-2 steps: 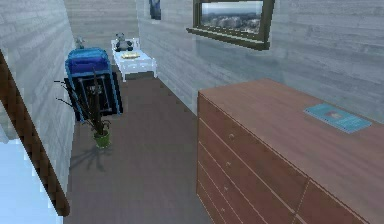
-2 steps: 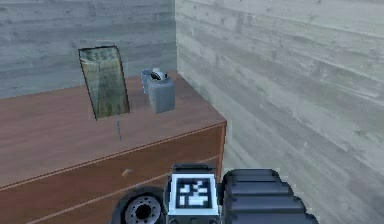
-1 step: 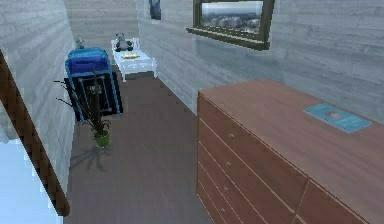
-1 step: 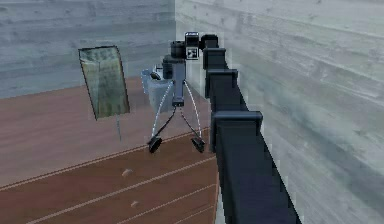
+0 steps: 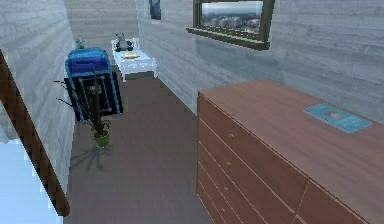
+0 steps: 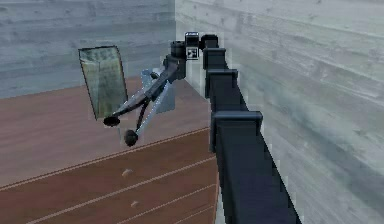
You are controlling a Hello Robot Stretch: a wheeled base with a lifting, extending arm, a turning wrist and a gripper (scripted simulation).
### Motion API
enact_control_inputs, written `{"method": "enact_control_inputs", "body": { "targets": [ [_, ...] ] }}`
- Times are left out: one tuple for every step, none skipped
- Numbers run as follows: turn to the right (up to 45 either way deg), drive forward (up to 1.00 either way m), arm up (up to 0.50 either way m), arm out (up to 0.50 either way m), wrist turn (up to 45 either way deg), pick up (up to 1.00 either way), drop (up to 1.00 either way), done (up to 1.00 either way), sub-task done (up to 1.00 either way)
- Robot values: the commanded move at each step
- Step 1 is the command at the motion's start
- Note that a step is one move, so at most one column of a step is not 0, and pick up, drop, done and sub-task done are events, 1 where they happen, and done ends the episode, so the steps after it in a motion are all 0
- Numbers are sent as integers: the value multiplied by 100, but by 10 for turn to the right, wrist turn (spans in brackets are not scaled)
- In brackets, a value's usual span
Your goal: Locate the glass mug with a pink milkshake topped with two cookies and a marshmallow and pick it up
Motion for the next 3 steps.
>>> {"method": "enact_control_inputs", "body": {
  "targets": [
    [0,0,0,0,450,0,0,0,0],
    [0,0,0,0,450,0,0,0,0],
    [0,0,0,0,120,0,0,0,0]
  ]
}}
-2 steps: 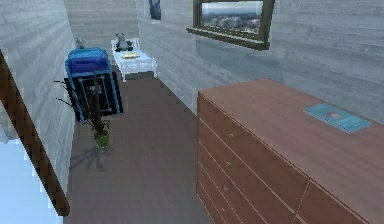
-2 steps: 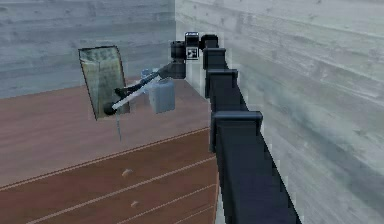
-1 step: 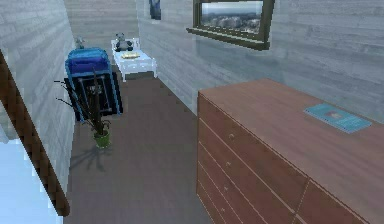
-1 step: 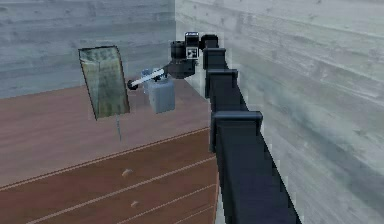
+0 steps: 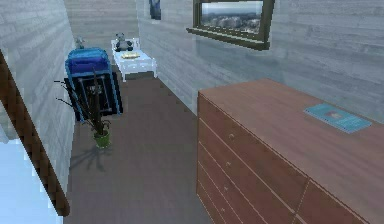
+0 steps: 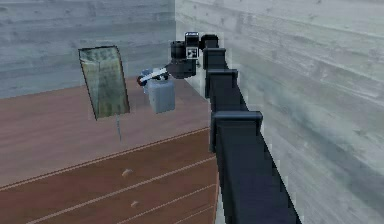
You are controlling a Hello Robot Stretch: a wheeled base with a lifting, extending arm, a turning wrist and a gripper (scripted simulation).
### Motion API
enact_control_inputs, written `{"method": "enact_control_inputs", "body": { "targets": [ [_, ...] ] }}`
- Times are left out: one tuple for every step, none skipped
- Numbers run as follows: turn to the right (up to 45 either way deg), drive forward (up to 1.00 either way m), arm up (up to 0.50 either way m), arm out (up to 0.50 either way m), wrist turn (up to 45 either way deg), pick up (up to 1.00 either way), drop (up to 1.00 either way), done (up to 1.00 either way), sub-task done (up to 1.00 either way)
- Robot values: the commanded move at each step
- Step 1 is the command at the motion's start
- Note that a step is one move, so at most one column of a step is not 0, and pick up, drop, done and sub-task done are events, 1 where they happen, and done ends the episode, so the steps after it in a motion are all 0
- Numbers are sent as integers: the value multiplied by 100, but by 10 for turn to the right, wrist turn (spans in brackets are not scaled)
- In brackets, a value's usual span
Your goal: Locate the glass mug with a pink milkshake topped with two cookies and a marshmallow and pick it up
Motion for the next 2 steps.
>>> {"method": "enact_control_inputs", "body": {
  "targets": [
    [0,0,0,0,0,100,0,0,0],
    [0,0,0,0,0,0,0,100,0]
  ]
}}
